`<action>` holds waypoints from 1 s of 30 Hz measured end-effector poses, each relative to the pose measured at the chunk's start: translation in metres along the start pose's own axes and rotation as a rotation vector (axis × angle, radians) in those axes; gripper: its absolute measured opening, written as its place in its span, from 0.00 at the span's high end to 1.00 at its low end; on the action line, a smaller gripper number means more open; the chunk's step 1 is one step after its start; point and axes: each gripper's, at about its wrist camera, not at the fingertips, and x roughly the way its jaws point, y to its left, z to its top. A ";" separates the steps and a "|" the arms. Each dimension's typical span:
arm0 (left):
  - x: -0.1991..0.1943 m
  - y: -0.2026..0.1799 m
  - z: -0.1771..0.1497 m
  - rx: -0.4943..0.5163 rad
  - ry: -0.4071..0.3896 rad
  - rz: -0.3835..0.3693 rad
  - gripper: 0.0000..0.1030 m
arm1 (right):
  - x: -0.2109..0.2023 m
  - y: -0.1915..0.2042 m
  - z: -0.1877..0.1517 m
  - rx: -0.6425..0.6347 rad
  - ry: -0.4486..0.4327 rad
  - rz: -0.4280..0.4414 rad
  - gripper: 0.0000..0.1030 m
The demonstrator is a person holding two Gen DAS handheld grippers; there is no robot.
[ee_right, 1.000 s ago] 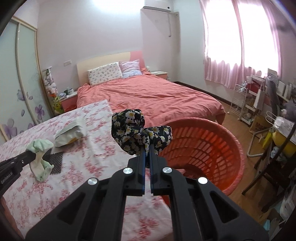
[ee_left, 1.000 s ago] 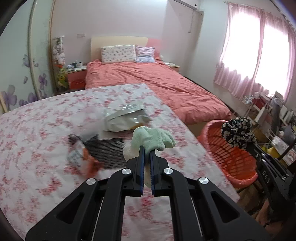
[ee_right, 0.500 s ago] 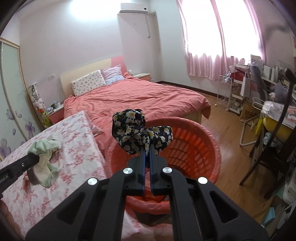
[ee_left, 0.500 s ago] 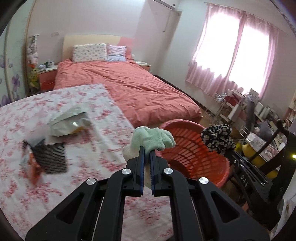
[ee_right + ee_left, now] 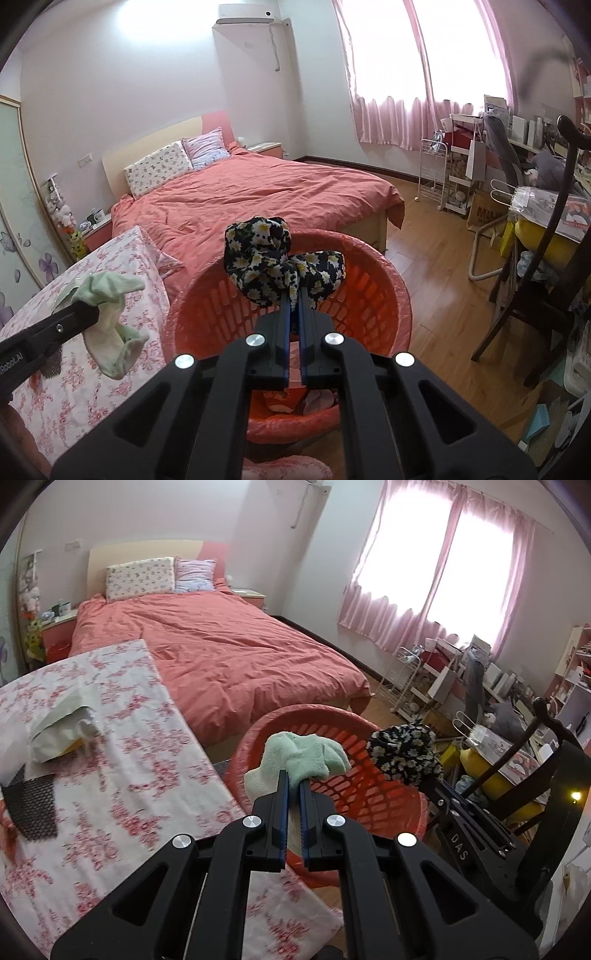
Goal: Collect trash
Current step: 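Carry the green cloth in the left tool while the right tool carries the scrunchie to the basket, then open both tools over the orange basket to drop the items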
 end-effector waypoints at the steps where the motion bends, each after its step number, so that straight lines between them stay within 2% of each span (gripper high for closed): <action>1: 0.002 -0.001 0.000 0.003 0.002 -0.006 0.95 | 0.001 -0.002 0.001 0.003 0.001 0.000 0.96; 14: 0.032 -0.017 0.002 0.007 0.050 -0.069 0.95 | 0.019 -0.011 0.005 0.034 0.019 0.017 0.95; 19: 0.050 -0.014 0.001 -0.032 0.104 -0.071 0.94 | 0.026 -0.014 0.008 0.055 0.028 0.042 0.86; 20: 0.054 -0.012 0.000 -0.039 0.121 -0.071 0.92 | 0.028 -0.015 0.008 0.057 0.034 0.045 0.85; 22: 0.057 -0.009 -0.002 -0.046 0.135 -0.059 0.82 | 0.031 -0.017 0.009 0.060 0.044 0.042 0.76; 24: 0.057 -0.007 -0.004 -0.052 0.135 -0.045 0.63 | 0.032 -0.019 0.008 0.062 0.048 0.032 0.71; 30: 0.050 0.002 -0.006 -0.038 0.130 0.014 0.59 | 0.029 -0.020 0.004 0.045 0.043 -0.001 0.59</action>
